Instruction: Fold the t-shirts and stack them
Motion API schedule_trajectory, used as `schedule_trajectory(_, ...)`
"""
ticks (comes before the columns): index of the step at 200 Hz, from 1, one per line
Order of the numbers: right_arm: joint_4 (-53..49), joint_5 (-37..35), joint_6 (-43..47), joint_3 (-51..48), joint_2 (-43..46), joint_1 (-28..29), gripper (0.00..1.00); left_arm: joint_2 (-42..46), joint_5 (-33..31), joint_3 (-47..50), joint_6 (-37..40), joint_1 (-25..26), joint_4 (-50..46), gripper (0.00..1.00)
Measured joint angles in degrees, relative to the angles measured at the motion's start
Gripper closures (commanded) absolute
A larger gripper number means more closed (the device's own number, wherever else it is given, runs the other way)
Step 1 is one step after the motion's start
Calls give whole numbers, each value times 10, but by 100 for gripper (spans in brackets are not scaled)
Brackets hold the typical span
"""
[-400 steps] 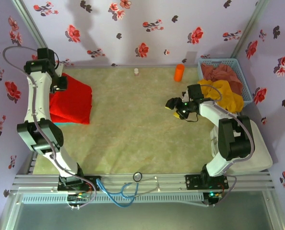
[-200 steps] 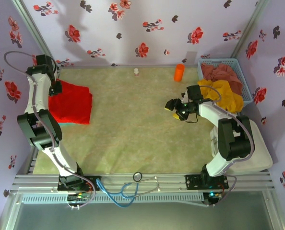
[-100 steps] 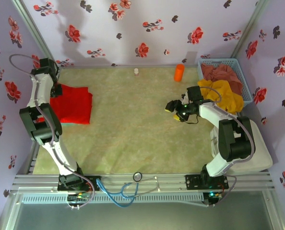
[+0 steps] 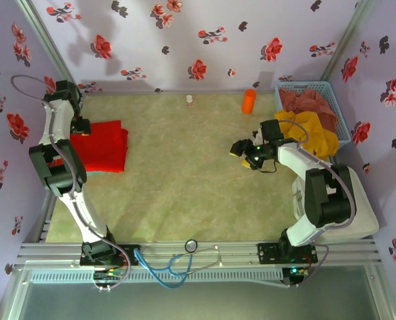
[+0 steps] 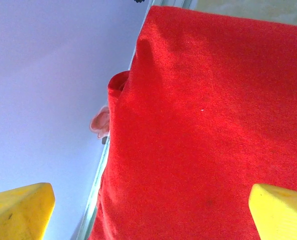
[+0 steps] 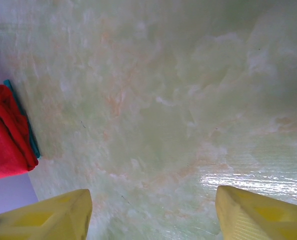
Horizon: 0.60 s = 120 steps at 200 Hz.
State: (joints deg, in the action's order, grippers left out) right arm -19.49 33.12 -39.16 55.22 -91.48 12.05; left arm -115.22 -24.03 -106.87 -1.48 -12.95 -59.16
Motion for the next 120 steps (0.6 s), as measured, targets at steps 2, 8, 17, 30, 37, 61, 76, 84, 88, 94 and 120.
schedule_trajectory(2,0,0,0,0,0,0,33,2,0,0,0,1,-1,0)
schedule_trajectory(8,-2,-2,2,0,0,0,32,6,0,0,-2,3,-2,0)
schedule_trajectory(17,-5,-5,5,0,1,0,30,16,2,0,-4,9,-3,0)
schedule_trajectory(30,-15,-14,13,0,6,0,27,36,5,0,-8,20,-5,0)
schedule_trajectory(37,-21,-20,18,1,9,0,25,48,7,0,-9,27,-4,0)
schedule_trajectory(61,-48,-53,45,13,30,0,12,103,27,6,-14,54,6,0)
schedule_trajectory(76,-60,-82,59,23,50,0,7,151,57,37,-16,68,35,0)
schedule_trajectory(84,-65,-101,65,29,60,0,6,180,76,64,-17,73,56,0)
schedule_trajectory(88,-66,-110,71,31,64,0,6,195,85,81,-17,76,70,0)
schedule_trajectory(94,-70,-127,76,35,71,0,5,215,98,104,-17,78,87,0)
schedule_trajectory(120,-77,-211,101,44,98,0,4,289,144,221,-16,89,179,0)
